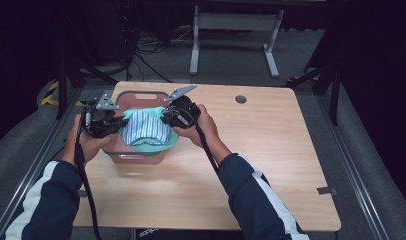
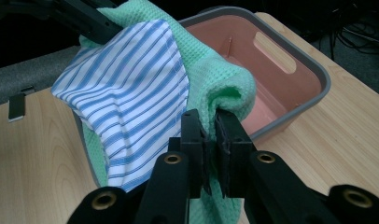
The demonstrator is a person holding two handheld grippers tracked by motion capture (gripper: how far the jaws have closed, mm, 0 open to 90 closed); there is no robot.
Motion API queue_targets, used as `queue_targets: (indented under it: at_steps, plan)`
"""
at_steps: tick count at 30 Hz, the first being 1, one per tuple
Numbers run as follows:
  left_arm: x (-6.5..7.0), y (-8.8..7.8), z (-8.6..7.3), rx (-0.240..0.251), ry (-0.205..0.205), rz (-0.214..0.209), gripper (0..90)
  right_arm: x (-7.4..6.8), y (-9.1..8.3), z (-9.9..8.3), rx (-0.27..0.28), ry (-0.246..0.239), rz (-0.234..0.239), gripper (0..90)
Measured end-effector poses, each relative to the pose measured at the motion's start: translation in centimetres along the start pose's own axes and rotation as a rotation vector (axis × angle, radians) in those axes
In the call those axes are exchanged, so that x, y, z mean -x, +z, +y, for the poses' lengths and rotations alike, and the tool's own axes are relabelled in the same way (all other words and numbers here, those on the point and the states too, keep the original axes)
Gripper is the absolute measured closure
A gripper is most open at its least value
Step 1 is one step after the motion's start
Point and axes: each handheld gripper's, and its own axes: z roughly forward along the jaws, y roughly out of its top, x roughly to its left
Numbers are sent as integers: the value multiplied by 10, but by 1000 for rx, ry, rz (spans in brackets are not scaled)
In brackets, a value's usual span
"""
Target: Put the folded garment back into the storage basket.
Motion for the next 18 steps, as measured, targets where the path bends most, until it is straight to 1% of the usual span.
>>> queue_targets:
  at_steps: [1, 2, 3, 4, 6, 8, 9, 10, 12, 13, 14, 15, 16, 18]
  plan:
    - [-2, 0, -1, -5, 4, 5, 839, 0, 2, 1, 0, 1, 2, 825]
    - [-4, 0, -2, -3, 0, 7, 839, 0, 7, 5, 1, 3, 3, 825]
    - [-4, 0, -2, -3, 0, 7, 839, 0, 9, 5, -1, 5, 4, 825]
    - [-7, 1, -3, -13, -5, 20, 839, 0, 12, 6, -4, 1, 6, 825]
    - [-9, 2, -3, -9, -4, 19, 839, -1, 15, 7, -6, 6, 7, 825]
    - [-12, 4, -5, -21, -10, 31, 839, -2, 21, 11, -6, 9, 10, 825]
    - [-12, 4, -5, -21, -10, 31, 838, -2, 21, 11, -6, 9, 10, 825]
    - [-15, 6, -6, -28, -15, 37, 838, -1, 26, 12, -9, 9, 6, 825]
    - [-17, 9, -7, -36, -17, 50, 838, -1, 32, 13, -20, 14, 5, 825]
    - [-19, 10, -8, -31, -17, 51, 838, -2, 35, 13, -25, 18, 5, 824]
    - [-20, 12, -9, -38, -25, 47, 838, -2, 37, 14, -24, 14, 6, 824]
    - [-20, 12, -9, -38, -25, 47, 838, -2, 37, 14, -24, 14, 6, 824]
    - [-23, 14, -10, -54, -22, 61, 838, -3, 42, 15, -27, 16, 8, 824]
    - [-24, 16, -11, -56, -21, 66, 838, -3, 43, 15, -27, 15, 13, 824]
